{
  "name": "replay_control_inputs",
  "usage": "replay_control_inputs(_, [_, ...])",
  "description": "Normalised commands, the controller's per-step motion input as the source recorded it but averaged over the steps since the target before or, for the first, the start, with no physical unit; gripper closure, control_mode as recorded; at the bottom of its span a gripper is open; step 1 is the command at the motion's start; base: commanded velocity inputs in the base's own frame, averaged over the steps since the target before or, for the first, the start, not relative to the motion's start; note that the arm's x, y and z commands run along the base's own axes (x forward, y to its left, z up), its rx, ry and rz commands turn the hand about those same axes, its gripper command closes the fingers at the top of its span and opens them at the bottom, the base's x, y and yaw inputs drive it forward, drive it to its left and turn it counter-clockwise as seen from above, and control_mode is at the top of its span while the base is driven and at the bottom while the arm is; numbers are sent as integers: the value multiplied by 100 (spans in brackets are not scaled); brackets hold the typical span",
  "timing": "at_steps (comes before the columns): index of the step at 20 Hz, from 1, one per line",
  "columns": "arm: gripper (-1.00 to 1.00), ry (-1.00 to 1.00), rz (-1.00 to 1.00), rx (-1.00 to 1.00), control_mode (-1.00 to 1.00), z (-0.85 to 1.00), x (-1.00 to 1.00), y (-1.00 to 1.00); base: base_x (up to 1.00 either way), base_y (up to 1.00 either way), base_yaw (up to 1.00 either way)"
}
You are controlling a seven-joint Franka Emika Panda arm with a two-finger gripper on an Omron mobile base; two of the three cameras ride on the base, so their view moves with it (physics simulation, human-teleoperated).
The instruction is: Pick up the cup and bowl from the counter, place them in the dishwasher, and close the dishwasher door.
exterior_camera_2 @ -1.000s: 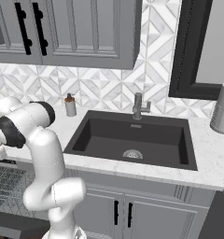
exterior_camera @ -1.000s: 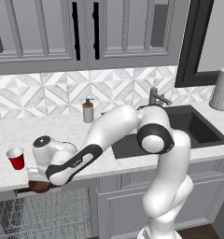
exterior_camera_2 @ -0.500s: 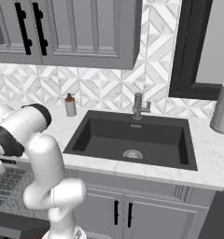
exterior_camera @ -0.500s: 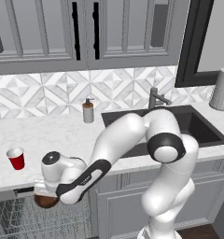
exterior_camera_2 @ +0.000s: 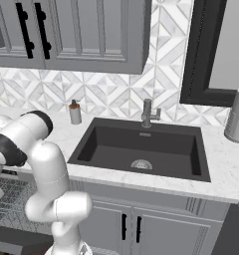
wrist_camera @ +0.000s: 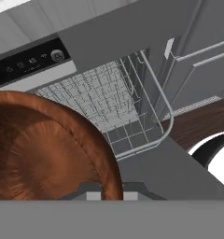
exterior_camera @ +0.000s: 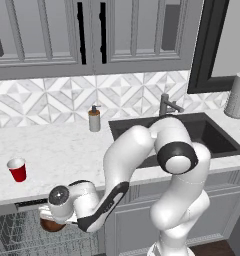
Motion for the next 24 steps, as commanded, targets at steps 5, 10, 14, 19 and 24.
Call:
replay_control_inputs(5, [100,-3,-9,0,-100,-3,-18,6,0,0,0])
replay_control_inputs(10, [100,0,-1,0,-100,-15,-18,7,0,0,0])
replay_control_inputs(14, [100,0,0,-4,-100,-33,-25,10,0,0,0])
replay_control_inputs(19, [100,-3,0,-7,-100,-32,-14,9,0,0,0])
replay_control_inputs(24, [100,-8,0,-10,-100,-13,0,19,0,0,0])
